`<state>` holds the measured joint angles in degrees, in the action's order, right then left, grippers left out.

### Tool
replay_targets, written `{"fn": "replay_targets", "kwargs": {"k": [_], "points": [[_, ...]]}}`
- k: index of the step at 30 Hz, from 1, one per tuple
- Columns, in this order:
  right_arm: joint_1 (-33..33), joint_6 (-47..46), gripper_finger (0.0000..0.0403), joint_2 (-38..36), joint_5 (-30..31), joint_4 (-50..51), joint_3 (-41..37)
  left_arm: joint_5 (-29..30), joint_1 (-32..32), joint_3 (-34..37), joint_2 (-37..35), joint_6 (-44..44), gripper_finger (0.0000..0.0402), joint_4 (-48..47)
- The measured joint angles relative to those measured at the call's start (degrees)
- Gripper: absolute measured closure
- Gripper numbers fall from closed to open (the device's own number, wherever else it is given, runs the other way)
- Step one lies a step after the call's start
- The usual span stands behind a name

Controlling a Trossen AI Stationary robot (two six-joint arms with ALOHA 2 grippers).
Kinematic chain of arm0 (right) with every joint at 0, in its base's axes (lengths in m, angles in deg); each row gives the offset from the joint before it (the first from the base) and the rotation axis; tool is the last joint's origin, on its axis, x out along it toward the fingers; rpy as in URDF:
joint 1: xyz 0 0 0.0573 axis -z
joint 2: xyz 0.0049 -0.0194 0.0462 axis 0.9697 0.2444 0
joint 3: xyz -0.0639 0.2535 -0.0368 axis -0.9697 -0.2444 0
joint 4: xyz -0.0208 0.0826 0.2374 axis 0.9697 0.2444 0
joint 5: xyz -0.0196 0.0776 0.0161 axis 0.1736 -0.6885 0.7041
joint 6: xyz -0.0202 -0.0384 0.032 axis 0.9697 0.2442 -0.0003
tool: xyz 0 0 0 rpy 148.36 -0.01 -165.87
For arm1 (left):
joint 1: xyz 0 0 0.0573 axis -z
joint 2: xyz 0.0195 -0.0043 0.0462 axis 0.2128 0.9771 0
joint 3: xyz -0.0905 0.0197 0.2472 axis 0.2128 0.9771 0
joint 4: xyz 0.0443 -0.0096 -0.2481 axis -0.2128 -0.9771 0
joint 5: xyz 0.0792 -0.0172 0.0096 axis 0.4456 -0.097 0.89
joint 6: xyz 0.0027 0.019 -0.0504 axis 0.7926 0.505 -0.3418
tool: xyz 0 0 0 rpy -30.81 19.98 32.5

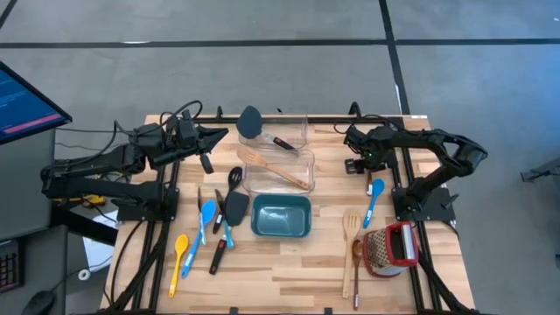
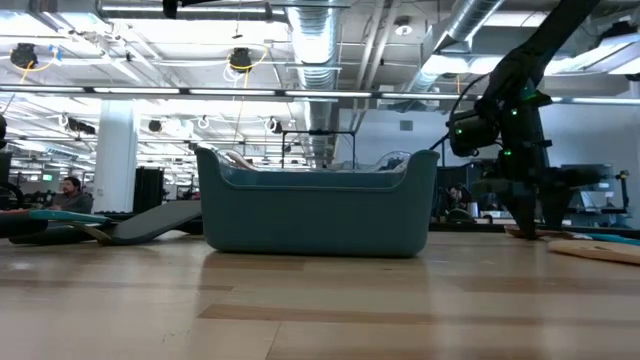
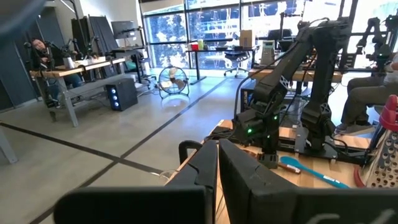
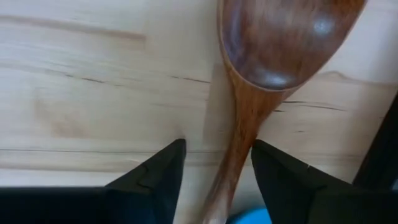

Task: Pick & Place Kitchen Items
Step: Put the top wooden serving spoon into the bottom transparent bin

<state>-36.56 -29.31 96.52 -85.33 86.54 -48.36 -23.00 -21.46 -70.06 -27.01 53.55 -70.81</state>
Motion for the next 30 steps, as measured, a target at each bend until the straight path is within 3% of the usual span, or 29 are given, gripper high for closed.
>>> {"fn": "replay_targets", "kwargs": {"k": [13, 21, 30], "points": [[0.0, 0.0, 0.0374, -2.7, -1.0, -2.6, -0.6, 0.0, 0.0, 0.0, 0.0, 0.0, 0.0398, -0.1], [-0.6, 1.1, 0.0355, -2.7, -0.7, -3.1, -0.6, -0.1, 0.0, 0.0, 0.0, 0.0, 0.0398, -0.2], [-0.7, 1.5, 0.0376, -2.7, -0.4, -3.1, -0.6, -0.3, 0.0, 0.0, 0.0, 0.0, 0.0398, -0.2]]}}
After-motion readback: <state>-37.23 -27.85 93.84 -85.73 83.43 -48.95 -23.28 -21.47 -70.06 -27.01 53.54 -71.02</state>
